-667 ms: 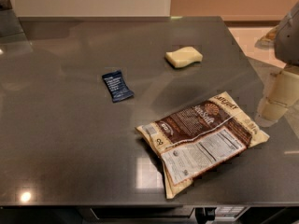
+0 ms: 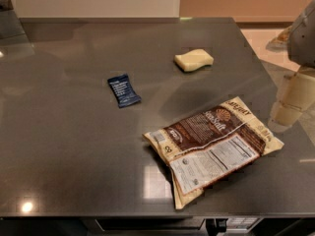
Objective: Move brown chip bag near rxbar blueberry
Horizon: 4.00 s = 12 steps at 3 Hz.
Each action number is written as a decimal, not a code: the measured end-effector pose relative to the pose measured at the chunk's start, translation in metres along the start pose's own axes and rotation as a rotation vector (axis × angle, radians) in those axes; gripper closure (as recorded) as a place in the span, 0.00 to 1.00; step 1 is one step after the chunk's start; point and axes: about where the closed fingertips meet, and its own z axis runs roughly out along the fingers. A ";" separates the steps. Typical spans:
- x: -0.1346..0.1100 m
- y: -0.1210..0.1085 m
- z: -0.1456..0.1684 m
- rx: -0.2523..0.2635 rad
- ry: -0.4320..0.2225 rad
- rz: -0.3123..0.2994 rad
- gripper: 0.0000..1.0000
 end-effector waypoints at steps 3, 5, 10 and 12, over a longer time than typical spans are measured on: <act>-0.002 0.001 0.072 -0.119 0.002 -0.139 0.00; 0.011 0.006 0.114 -0.194 0.029 -0.189 0.00; 0.016 0.028 0.130 -0.293 0.072 -0.238 0.64; -0.004 0.025 0.116 -0.279 0.050 -0.266 1.00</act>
Offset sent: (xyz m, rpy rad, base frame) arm 0.0112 0.0203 -0.0713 -0.0064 0.1181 0.1881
